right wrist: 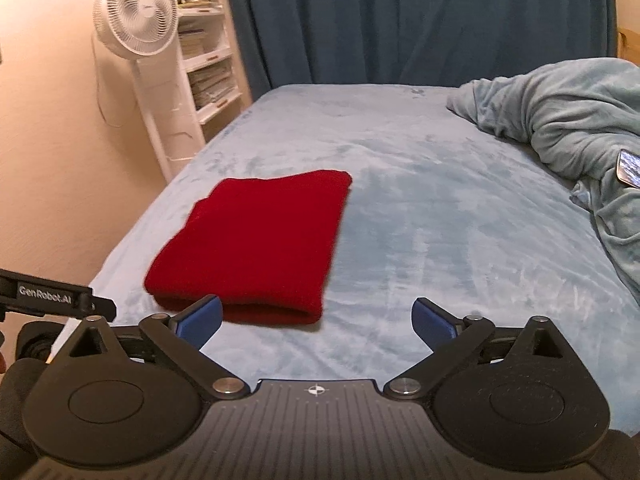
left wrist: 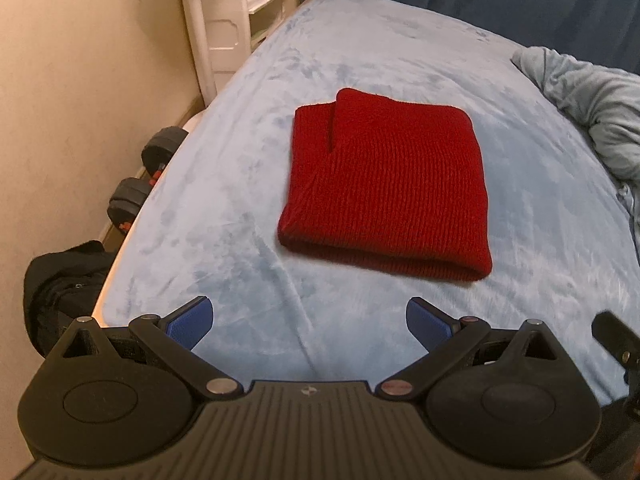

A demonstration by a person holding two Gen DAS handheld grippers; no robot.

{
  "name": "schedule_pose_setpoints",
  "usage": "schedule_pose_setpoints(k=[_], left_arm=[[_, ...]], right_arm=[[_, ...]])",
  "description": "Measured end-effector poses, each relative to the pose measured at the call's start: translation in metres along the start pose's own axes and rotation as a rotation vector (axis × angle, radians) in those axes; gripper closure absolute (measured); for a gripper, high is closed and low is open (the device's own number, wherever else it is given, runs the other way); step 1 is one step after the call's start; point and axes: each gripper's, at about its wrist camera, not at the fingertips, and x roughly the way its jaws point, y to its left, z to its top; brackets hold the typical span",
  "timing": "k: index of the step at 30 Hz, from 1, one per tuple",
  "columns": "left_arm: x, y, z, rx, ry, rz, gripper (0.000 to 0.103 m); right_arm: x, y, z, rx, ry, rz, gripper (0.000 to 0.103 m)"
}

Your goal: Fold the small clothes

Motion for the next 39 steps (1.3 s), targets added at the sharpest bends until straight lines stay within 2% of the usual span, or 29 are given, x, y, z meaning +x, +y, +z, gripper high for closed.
schedule_pose_setpoints(k=[4,9,15,19,24,28,31,34,37,39], left_arm=[[0.013,-0.004,0.012,-0.030,0.006,0.008,0.000],[0.037,-0.002,0.027,-0.125,0.048,-0.031,0.000],[0.070,0.008,0.039,-0.261,0.093,-0.064,0.000],[0.098,0.019,0.043,-0.376,0.122,-0.093,0.000],[0.136,0.032,0.042,-0.500,0.169,-0.119,0.000],[0.163,0.043,0.036,-0.612,0.224,-0.184,0.000],[0.175,0.051,0.032,-0.685,0.238,-0.192,0.000],[0.181,0.057,0.032,-0.735,0.229,-0.179,0.000],[0.188,0.059,0.036,-0.752,0.231,-0.174,0.000],[0.190,0.056,0.040,-0.731,0.222,-0.174,0.008]], right_arm=[[0.013,-0.008,0.003,0.007,0.019,-0.009,0.001],[0.033,-0.020,0.011,0.051,0.053,0.001,0.001],[0.068,-0.043,0.029,0.109,0.111,0.054,0.001],[0.107,-0.066,0.055,0.198,0.167,0.120,0.001],[0.181,-0.090,0.106,0.306,0.199,0.195,0.001],[0.258,-0.096,0.149,0.343,0.229,0.201,0.001],[0.323,-0.095,0.172,0.376,0.284,0.201,0.001],[0.378,-0.088,0.185,0.400,0.355,0.198,0.001],[0.422,-0.081,0.188,0.436,0.411,0.157,0.001],[0.446,-0.075,0.187,0.449,0.458,0.143,0.001]])
